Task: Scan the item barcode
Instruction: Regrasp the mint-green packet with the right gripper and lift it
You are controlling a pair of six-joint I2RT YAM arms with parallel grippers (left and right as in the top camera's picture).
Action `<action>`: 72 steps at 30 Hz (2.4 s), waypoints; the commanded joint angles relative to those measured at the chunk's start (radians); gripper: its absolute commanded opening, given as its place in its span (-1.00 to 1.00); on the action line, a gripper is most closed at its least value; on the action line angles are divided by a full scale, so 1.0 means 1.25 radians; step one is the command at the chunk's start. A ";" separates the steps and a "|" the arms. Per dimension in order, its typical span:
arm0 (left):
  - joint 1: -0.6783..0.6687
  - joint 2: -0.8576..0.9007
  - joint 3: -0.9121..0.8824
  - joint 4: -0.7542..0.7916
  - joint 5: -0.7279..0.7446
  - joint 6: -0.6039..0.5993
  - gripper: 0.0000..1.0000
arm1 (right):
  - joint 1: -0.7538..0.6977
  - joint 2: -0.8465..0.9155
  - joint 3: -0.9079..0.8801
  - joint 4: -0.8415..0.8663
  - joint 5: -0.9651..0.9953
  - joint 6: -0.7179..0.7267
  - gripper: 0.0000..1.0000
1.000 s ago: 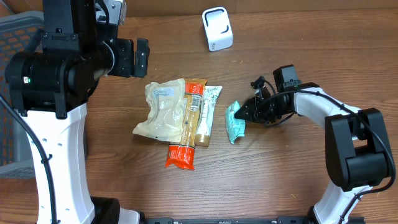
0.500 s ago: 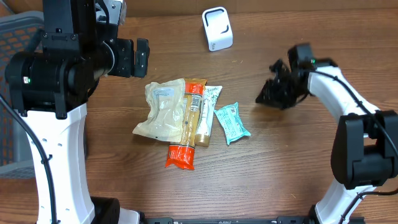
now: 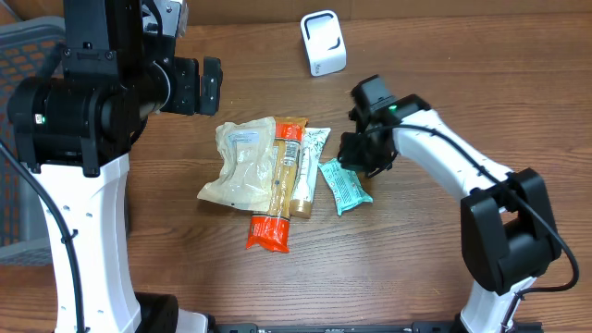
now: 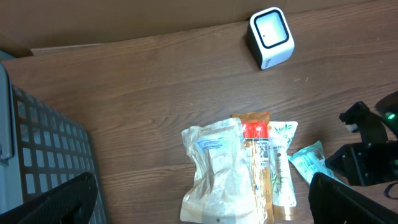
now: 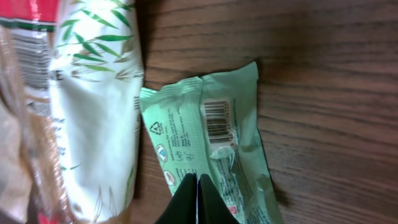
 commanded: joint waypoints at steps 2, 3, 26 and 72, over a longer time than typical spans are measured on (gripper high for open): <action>-0.001 0.005 0.002 -0.001 -0.007 -0.005 0.99 | 0.015 0.001 -0.006 0.008 0.126 0.111 -0.93; -0.001 0.005 0.002 -0.001 -0.007 -0.005 0.99 | 0.017 0.007 -0.006 0.013 0.126 0.120 -0.93; -0.001 0.005 0.002 -0.001 -0.007 -0.005 0.99 | -0.055 0.140 0.164 -0.088 0.204 0.011 -0.71; -0.001 0.005 0.002 -0.001 -0.007 -0.005 0.99 | -0.231 0.071 0.155 -0.203 -0.106 -0.286 -0.30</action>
